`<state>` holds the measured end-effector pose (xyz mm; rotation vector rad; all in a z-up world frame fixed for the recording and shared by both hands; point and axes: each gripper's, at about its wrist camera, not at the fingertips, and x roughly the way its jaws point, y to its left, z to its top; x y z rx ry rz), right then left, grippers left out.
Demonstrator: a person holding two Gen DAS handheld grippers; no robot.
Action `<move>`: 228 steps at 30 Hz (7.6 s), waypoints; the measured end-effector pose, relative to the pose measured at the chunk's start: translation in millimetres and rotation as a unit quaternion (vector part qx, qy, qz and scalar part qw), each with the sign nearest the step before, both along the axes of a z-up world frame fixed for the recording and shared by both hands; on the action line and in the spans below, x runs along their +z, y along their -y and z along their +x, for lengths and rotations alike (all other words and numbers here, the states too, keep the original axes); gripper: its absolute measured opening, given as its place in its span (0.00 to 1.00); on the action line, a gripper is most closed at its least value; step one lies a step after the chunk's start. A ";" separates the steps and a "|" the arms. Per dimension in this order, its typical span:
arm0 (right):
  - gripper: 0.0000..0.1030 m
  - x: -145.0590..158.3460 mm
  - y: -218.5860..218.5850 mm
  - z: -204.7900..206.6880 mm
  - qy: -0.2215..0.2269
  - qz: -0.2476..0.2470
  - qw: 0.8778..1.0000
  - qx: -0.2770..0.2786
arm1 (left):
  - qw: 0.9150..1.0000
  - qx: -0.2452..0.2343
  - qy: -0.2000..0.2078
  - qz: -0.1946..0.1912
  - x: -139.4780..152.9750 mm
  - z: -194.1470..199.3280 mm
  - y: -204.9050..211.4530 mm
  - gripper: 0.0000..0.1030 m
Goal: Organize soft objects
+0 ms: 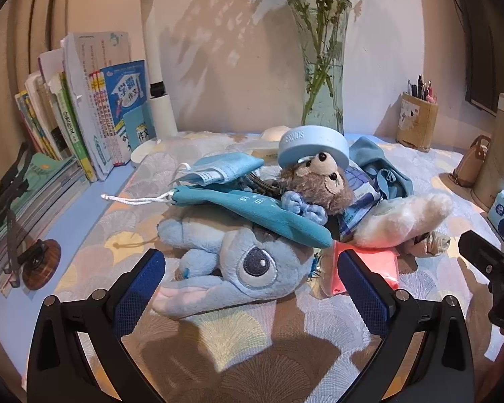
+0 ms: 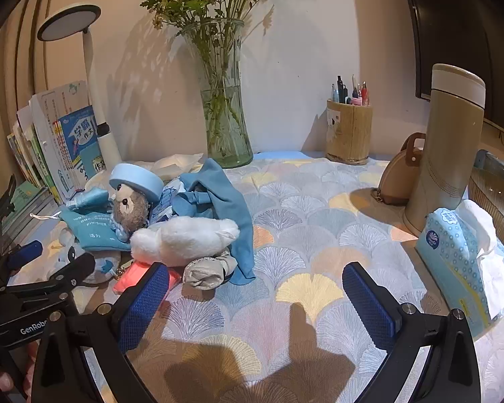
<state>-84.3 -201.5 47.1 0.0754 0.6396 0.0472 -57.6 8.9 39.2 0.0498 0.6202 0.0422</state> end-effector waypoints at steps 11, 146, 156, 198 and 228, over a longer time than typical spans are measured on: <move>1.00 -0.8 -2.0 1.5 -0.006 -0.007 1.000 -0.001 | 1.000 0.002 0.004 -0.006 0.7 -1.9 0.9 0.99; 0.59 -33.3 -39.6 -35.9 -0.159 0.069 0.971 0.164 | 0.988 -0.086 -0.117 0.058 3.7 4.9 16.3 0.86; 0.85 -35.4 -29.6 -36.6 -0.153 0.071 0.975 0.147 | 0.987 -0.095 -0.127 -0.005 2.7 -38.6 -35.5 0.88; 0.44 23.5 10.5 -83.0 -0.049 0.138 0.983 0.116 | 0.976 -0.176 -0.087 -0.097 117.2 -80.8 -53.6 0.53; 0.44 82.4 263.9 -125.0 0.049 0.153 0.975 -0.154 | 0.875 -0.477 -0.050 -0.063 175.1 -41.2 303.7 0.54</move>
